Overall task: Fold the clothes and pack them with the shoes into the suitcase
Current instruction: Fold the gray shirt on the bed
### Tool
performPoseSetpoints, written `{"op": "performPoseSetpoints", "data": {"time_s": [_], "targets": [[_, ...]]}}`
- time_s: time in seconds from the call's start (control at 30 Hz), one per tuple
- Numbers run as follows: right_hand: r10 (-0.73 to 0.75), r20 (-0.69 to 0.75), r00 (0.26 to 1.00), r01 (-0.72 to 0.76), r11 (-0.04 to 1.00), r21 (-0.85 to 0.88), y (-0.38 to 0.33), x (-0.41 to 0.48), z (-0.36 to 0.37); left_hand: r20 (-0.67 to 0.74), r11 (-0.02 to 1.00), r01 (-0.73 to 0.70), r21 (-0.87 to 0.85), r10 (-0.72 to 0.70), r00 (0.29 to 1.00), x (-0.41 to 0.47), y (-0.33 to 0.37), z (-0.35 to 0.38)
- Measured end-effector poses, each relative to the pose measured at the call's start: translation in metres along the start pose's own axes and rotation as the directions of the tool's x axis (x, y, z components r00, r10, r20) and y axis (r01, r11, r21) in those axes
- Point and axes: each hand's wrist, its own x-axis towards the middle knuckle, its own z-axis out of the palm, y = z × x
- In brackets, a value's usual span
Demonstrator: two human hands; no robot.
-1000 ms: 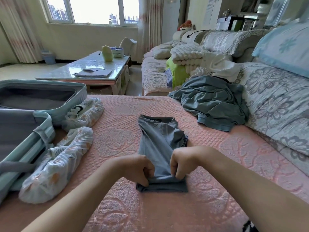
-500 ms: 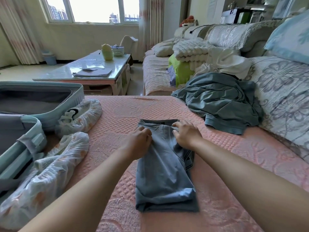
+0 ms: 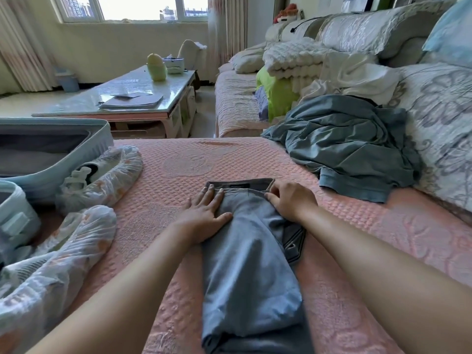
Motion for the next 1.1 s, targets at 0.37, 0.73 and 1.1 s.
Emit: {"op": "performPoseSetpoints", "data": {"time_s": [0.37, 0.73, 1.1], "targets": [[-0.272, -0.149, 0.951, 0.27, 0.962, -0.034, 0.004, -0.057, -0.028, -0.053, 0.963, -0.26, 0.076, 0.264, 0.963, -0.054, 0.066, 0.004], [-0.41, 0.409, 0.815, 0.463, 0.886, -0.033, -0.047, -0.156, -0.055, -0.019, 0.843, -0.532, 0.082, 0.535, 0.845, -0.148, 0.034, -0.023], [-0.433, 0.505, 0.747, 0.477, 0.878, 0.046, -0.062, -0.175, -0.059, 0.412, 0.932, -0.35, 0.091, 0.285, 0.866, -0.181, 0.036, -0.049]]}}
